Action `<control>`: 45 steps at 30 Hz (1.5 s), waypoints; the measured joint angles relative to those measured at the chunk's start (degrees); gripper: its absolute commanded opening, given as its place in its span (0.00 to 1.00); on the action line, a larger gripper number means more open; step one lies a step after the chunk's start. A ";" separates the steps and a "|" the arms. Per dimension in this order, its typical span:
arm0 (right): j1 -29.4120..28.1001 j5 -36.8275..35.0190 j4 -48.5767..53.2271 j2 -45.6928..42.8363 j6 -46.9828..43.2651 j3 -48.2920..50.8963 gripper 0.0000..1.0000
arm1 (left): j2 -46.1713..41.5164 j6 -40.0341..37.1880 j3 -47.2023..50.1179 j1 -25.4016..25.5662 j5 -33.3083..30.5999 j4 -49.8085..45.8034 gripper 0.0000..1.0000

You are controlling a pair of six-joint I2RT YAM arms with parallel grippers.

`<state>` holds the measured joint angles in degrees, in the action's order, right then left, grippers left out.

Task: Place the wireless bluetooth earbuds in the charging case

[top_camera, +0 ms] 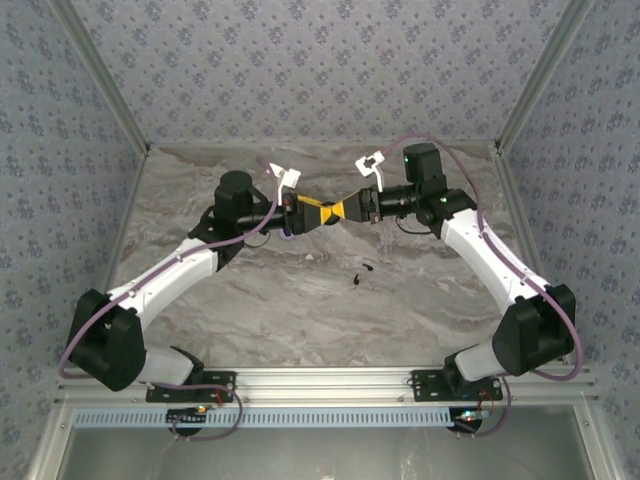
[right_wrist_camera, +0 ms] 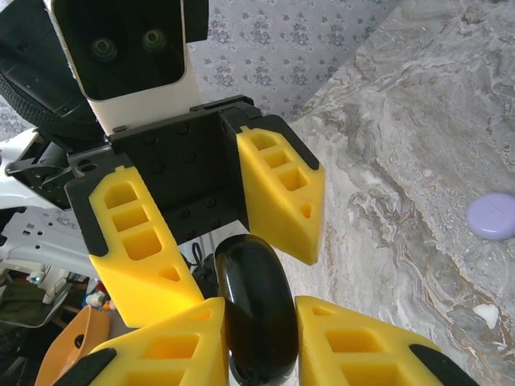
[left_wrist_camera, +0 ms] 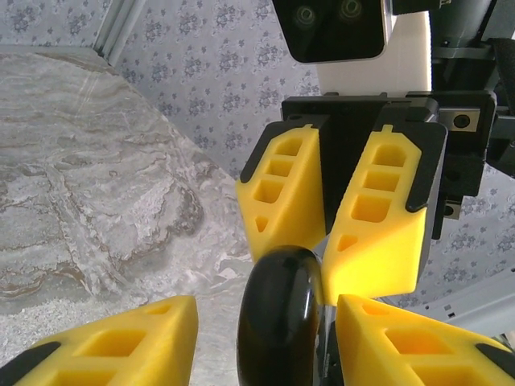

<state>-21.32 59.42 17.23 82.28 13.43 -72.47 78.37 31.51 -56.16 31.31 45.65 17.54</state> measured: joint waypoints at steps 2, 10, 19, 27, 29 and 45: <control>0.00 0.00 0.31 0.00 0.00 -0.46 0.25 | 0.02 0.00 0.00 0.11 0.00 0.00 0.49; 0.00 0.00 0.66 0.00 -0.02 -1.44 0.27 | 0.00 0.00 0.00 0.70 0.04 0.00 0.50; 0.00 0.00 1.03 0.00 -0.07 -1.73 0.28 | 0.00 0.02 0.11 0.70 0.04 0.02 0.47; 0.07 -0.26 1.03 0.00 -0.44 -1.75 0.30 | 0.00 0.68 0.11 0.90 0.92 0.28 0.22; 0.07 -0.31 1.11 0.00 -0.46 -1.73 0.35 | 0.00 0.68 0.13 0.96 1.09 0.31 0.19; -0.22 -3.10 8.17 -1.84 -5.44 -3.15 0.49 | -0.09 -4.46 -0.04 1.07 0.85 -3.91 0.23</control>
<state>-21.54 56.31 25.41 80.44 7.99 -75.61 78.28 27.05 -56.21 32.38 46.50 13.63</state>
